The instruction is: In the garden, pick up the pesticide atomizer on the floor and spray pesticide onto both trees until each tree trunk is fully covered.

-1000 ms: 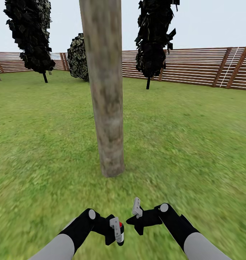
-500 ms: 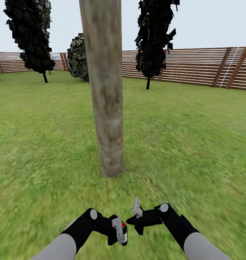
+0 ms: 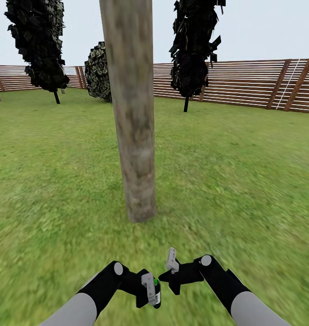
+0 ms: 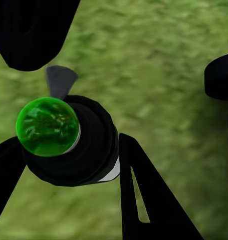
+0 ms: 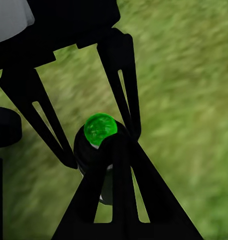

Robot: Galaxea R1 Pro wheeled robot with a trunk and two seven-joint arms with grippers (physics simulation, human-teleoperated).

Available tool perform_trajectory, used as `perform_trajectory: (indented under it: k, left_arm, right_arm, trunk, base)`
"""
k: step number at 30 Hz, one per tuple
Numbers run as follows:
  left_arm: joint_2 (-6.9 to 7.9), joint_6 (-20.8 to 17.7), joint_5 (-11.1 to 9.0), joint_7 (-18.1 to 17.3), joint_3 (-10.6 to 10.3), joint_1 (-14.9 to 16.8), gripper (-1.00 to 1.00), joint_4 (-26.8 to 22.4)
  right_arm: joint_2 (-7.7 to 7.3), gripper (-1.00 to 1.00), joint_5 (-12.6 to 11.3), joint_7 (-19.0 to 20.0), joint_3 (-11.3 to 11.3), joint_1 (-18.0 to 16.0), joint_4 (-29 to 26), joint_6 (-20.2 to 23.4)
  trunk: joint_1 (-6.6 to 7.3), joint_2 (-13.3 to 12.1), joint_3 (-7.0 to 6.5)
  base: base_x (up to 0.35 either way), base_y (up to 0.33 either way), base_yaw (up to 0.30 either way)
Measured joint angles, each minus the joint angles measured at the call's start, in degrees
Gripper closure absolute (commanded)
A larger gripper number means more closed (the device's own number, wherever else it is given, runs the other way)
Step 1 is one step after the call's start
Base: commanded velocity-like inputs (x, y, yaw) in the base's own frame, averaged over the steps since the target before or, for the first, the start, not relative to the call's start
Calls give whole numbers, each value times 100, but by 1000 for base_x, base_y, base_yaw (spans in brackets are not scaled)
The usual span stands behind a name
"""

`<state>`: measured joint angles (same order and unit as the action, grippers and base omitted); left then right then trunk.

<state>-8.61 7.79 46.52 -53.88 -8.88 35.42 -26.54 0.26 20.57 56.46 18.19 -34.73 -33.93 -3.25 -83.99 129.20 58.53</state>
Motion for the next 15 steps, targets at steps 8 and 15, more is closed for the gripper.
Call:
perform_trajectory:
  k: [8, 15]
  left_arm:
    - [74, -34, 62, 30, -22, -12, 100, 89]
    - [760, -14, 57, 26, -11, -45, 100, 108]
  right_arm:
    - [0, 100, 0, 5, -7, 1, -6, 0]
    - [0, 100, 0, 6, -8, 0, -6, -8]
  trunk:
    - [0, 0, 0]
    - [0, 0, 0]
  base:
    - [0, 0, 0]
    - [0, 0, 0]
